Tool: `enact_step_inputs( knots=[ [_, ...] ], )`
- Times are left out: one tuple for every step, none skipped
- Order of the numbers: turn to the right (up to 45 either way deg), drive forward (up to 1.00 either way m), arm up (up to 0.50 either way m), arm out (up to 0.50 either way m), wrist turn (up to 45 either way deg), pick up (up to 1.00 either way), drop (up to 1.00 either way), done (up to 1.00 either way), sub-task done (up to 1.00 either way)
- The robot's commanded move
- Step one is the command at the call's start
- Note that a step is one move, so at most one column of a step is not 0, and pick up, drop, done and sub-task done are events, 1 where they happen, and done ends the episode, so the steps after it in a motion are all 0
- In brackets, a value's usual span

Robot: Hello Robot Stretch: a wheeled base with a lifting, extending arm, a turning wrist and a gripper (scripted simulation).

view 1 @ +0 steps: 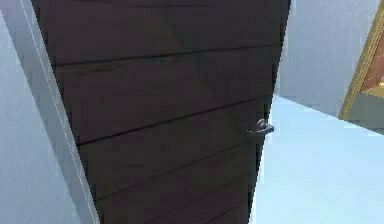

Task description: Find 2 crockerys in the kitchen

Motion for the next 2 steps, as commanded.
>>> enact_step_inputs(
  knots=[
    [-45.0, 0.00, 0.00, 0.00, 0.0, 0.00, 0.00, 0.00, 0.00],
    [-45.0, 0.00, 0.00, 0.00, 0.0, 0.00, 0.00, 0.00, 0.00]
  ],
)
